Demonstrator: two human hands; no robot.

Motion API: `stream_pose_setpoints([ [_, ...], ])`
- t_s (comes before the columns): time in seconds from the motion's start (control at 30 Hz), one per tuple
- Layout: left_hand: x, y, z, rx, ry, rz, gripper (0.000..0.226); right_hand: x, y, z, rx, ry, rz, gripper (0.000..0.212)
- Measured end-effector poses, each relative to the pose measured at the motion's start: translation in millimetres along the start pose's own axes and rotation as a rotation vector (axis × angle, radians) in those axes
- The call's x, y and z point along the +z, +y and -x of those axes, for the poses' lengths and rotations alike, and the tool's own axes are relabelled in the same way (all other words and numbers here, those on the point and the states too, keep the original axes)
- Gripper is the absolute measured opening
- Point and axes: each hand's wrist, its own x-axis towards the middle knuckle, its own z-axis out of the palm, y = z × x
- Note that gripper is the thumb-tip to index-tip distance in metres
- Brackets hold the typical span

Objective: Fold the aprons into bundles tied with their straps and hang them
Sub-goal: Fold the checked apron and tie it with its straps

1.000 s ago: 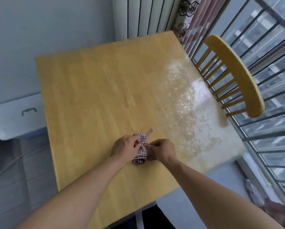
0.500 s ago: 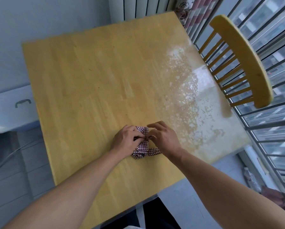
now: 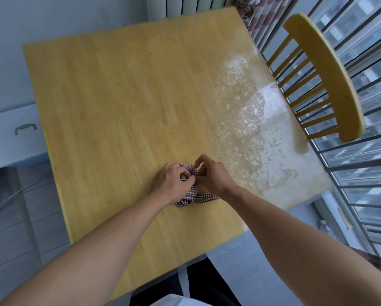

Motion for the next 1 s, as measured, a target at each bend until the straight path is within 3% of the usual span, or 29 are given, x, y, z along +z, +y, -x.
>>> stream_pose_setpoints([
  [0.1, -2.1, 0.1, -2.6, 0.012, -0.004, -0.007, 0.034, -0.1, -3.1, 4.3, -0.039, 0.061, -0.033, 0.033],
  [0.27, 1.0, -1.6, -4.2, -0.070, 0.019, 0.038, 0.022, 5.9, -9.7, 9.5, -0.048, 0.062, -0.082, 0.035],
  [0.33, -1.3, -2.1, -5.7, -0.099, 0.020, 0.056, 0.024, 5.4, -11.3, 11.9, 0.071, 0.058, -0.286, 0.030],
  [0.43, -8.0, -3.8, -1.4, -0.031, 0.001, 0.077, 0.024, 2.7, -17.8, 20.3, 0.279, -0.017, -0.788, 0.027],
  [0.53, -8.7, -10.0, 3.8, -0.023, -0.047, 0.136, 0.024, 9.9, -19.0, 24.0, 0.336, -0.034, -0.863, 0.028],
  [0.7, -7.4, -14.1, 9.9, -0.064, -0.042, 0.386, 0.026, 28.4, -17.7, 18.1, 0.258, 0.124, -0.268, 0.028],
  [0.87, -9.4, -16.6, 21.1, -0.084, 0.022, 0.443, 0.023, 31.8, -17.4, 16.8, -0.076, 0.205, 0.214, 0.024],
  [1.0, -7.5, -9.9, 30.2, -0.020, 0.104, 0.337, 0.021, 32.2, -14.2, 15.8, -0.223, 0.213, 0.322, 0.024],
])
